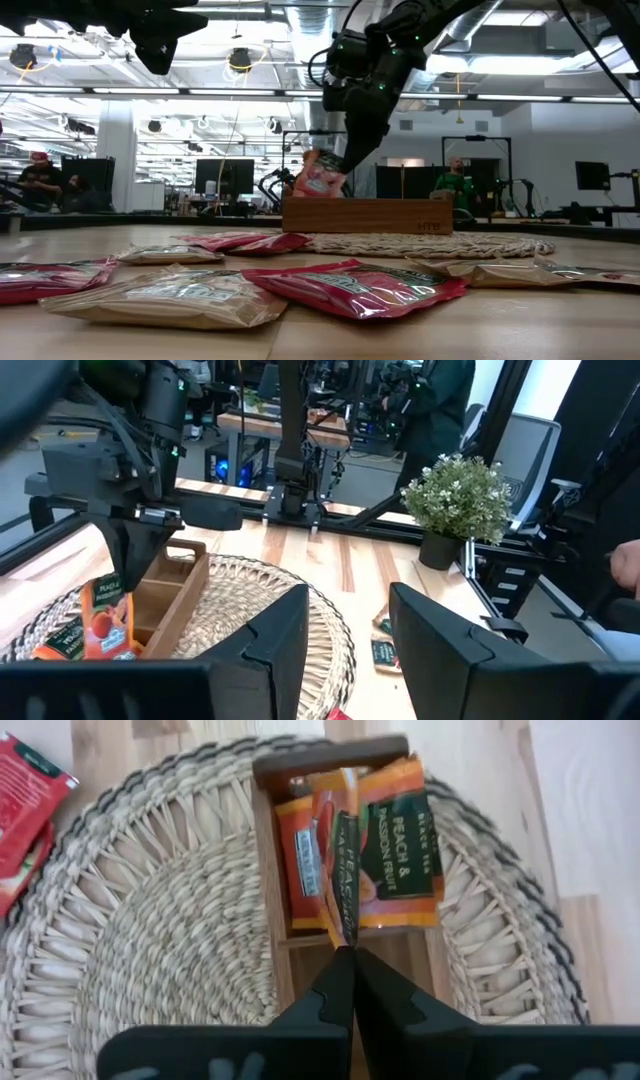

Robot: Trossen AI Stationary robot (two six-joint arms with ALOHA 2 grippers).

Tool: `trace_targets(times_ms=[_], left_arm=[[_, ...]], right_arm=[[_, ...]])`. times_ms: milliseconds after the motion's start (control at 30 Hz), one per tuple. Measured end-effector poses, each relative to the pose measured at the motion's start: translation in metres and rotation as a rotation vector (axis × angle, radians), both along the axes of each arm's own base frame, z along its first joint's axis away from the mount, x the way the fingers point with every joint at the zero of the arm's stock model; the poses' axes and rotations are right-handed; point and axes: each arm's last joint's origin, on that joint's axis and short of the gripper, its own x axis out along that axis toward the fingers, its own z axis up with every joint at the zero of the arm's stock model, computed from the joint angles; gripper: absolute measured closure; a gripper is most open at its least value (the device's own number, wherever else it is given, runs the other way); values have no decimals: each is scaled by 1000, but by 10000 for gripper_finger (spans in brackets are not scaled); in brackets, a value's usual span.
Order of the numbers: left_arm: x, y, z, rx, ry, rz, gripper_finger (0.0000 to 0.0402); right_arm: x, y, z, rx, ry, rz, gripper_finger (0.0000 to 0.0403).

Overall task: Pick & Place Tea
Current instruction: Put the orange tea bag into the left section of the wooden organizer

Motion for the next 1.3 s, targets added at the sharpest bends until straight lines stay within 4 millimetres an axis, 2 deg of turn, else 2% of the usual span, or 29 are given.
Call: trace_targets(times_ms=[233,667,1067,1300], left_arm=[[0,0,0,0,0,3,269],[0,0,0,0,0,3,269],[0,1,0,2,3,18,269],[0,1,-1,5,13,18,269]], right_arm=[[4,-1,8,-13,-40,1,403],[-1,1,5,38,26,4,403],[30,0,-6,57,107,38,403],[41,-4,-9,51,119,44,403]])
